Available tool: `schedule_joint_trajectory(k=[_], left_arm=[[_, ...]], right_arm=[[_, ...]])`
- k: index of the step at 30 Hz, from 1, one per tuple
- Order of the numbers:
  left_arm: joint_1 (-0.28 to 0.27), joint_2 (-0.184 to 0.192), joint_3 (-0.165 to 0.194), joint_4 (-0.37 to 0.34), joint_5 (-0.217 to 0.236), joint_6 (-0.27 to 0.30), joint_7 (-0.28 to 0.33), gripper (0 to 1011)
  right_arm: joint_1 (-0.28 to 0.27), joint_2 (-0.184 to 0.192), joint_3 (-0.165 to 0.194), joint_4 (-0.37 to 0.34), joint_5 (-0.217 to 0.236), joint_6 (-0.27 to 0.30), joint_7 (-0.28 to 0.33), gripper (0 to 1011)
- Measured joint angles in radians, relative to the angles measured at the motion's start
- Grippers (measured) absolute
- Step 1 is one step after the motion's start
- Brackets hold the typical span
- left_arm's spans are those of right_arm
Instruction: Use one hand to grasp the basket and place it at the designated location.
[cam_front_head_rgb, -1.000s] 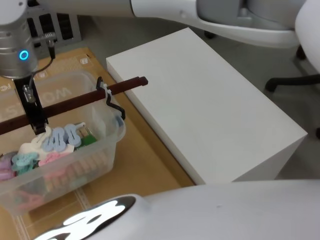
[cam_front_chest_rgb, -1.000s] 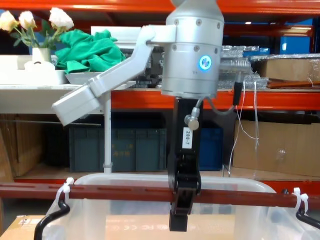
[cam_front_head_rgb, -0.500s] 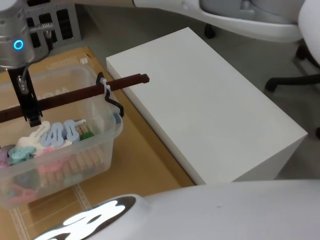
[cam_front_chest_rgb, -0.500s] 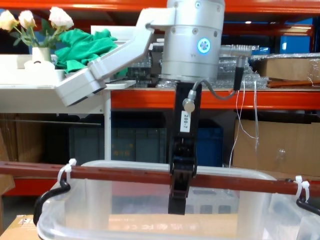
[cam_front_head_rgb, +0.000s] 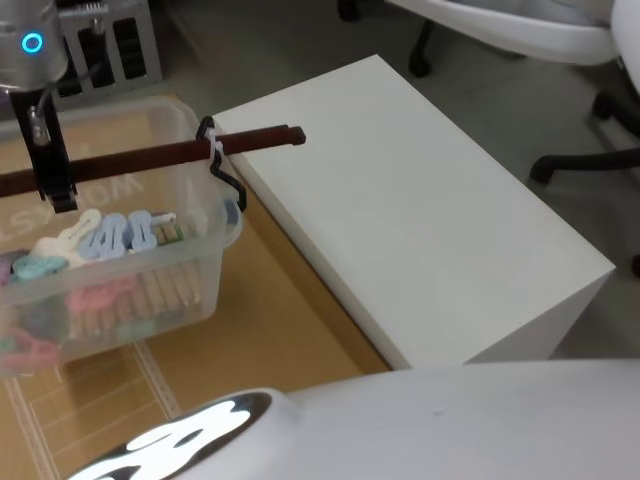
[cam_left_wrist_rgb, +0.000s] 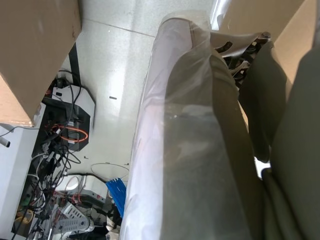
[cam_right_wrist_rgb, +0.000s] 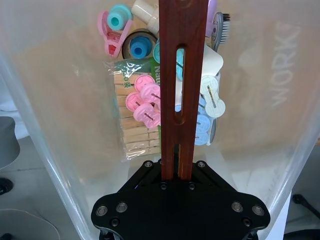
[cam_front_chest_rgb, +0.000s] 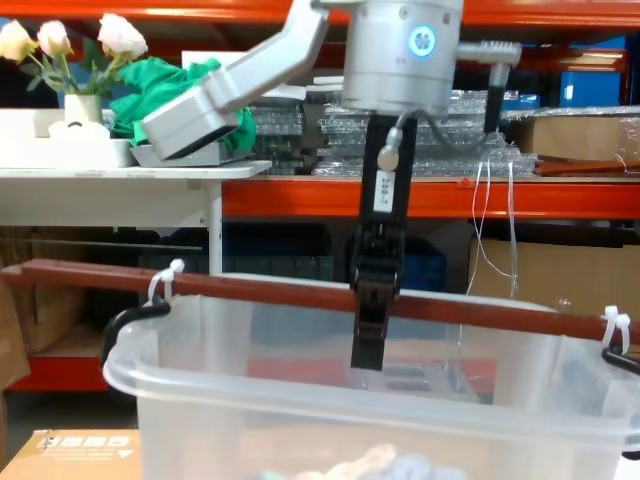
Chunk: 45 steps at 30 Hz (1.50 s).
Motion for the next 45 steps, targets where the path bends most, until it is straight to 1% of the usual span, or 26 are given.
schedule_joint_trajectory(k=[6, 10, 16, 17, 22, 23, 25, 27, 30, 35, 45], left_arm=[[0.0, 0.0, 0.0, 0.0, 0.0, 0.0, 0.0, 0], [0.0, 0.0, 0.0, 0.0, 0.0, 0.0, 0.0, 0], [0.0, 0.0, 0.0, 0.0, 0.0, 0.0, 0.0, 0], [0.0, 0.0, 0.0, 0.0, 0.0, 0.0, 0.0, 0], [0.0, 0.0, 0.0, 0.0, 0.0, 0.0, 0.0, 0], [0.0, 0.0, 0.0, 0.0, 0.0, 0.0, 0.0, 0], [0.0, 0.0, 0.0, 0.0, 0.0, 0.0, 0.0, 0], [0.0, 0.0, 0.0, 0.0, 0.0, 0.0, 0.0, 0], [0.0, 0.0, 0.0, 0.0, 0.0, 0.0, 0.0, 0], [0.0, 0.0, 0.0, 0.0, 0.0, 0.0, 0.0, 0], [0.0, 0.0, 0.0, 0.0, 0.0, 0.0, 0.0, 0]], right_arm=[[0.008, 0.009, 0.008, 0.002, -0.006, 0.019, 0.001, 0], [0.012, 0.031, 0.017, -0.003, -0.017, 0.071, 0.001, 0], [0.013, 0.052, 0.025, -0.012, -0.025, 0.114, 0.002, 0], [0.013, 0.059, 0.027, -0.015, -0.028, 0.131, 0.004, 0], [0.013, 0.087, 0.032, -0.028, -0.038, 0.184, 0.014, 0], [0.013, 0.087, 0.032, -0.028, -0.038, 0.184, 0.014, 0], [0.012, 0.098, 0.035, -0.034, -0.044, 0.212, 0.021, 0], [0.011, 0.101, 0.036, -0.035, -0.045, 0.22, 0.024, 1], [0.009, 0.115, 0.037, -0.04, -0.049, 0.26, 0.037, 0], [0.006, 0.125, 0.04, -0.043, -0.055, 0.296, 0.049, 0], [0.003, 0.159, 0.047, -0.06, -0.063, 0.384, 0.075, 0]])
